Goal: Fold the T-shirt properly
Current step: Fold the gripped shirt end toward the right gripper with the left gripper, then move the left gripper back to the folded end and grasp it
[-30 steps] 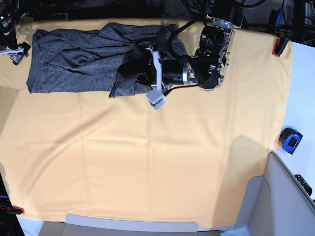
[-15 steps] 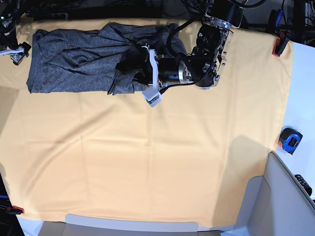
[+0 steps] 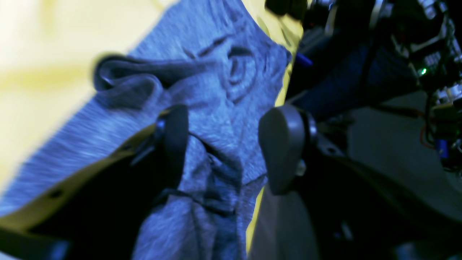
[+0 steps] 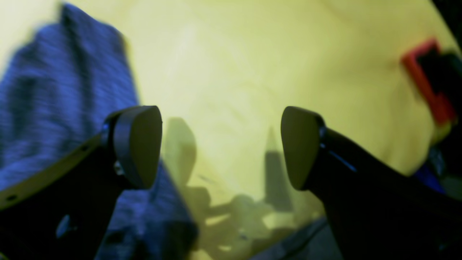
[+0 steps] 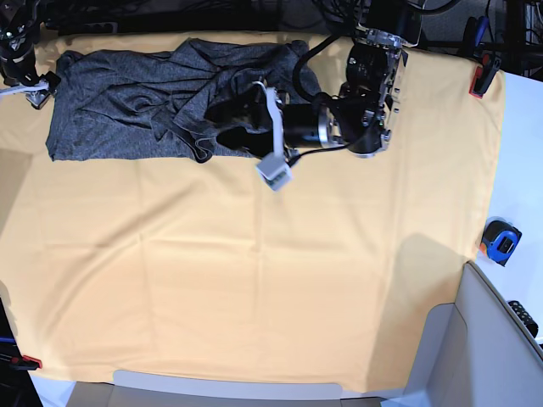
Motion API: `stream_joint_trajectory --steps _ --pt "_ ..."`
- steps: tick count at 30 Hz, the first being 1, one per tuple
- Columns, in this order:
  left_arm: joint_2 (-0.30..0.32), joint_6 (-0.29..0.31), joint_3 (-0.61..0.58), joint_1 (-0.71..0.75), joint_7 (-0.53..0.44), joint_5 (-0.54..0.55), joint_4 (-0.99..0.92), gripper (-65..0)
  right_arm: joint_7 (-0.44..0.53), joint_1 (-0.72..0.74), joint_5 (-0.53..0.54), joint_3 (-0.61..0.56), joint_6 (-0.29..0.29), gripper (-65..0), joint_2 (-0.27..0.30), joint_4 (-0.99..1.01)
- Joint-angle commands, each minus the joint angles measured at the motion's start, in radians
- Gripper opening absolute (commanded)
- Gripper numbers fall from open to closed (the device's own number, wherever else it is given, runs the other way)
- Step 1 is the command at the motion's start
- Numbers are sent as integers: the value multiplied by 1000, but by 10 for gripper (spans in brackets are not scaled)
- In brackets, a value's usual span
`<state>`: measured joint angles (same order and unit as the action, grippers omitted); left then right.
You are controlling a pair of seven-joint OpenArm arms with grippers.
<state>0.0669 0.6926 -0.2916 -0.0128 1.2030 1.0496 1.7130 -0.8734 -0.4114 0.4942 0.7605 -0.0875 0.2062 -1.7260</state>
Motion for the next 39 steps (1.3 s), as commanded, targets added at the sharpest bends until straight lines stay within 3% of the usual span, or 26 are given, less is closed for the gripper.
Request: stream_joint_trajectory --steps 1,5,9,11,17,23,25,29,39 --pt "29 6 62 -16 -16 21 55 -395 20 10 -1 9 -2 -146 19 -4" --pt "139 6 234 9 10 19 115 -519 20 22 -1 9 -4 -146 16 24" --pt "238 6 291 78 4 10 106 -650 20 32 -1 9 -4 -146 2 24" --pt "265 6 288 121 2 10 106 -646 15 50 -1 9 -4 -146 -1 24" --pt "262 6 285 184 10 13 106 -620 15 72 -1 -31 -4 -146 -3 24" --pt "259 6 286 184 10 19 107 -445 15 76 -1 -74 -4 -146 -3 25" --pt "241 6 286 181 10 19 107 -424 15 78 -1 -74 -4 -146 -3 25" --pt "201 6 276 179 11 11 104 -422 15 78 -1 -74 -4 -146 -3 25" --pt "181 6 144 75 -1 10 -18 -422 15 70 -1 -75 -4 -146 -3 25"
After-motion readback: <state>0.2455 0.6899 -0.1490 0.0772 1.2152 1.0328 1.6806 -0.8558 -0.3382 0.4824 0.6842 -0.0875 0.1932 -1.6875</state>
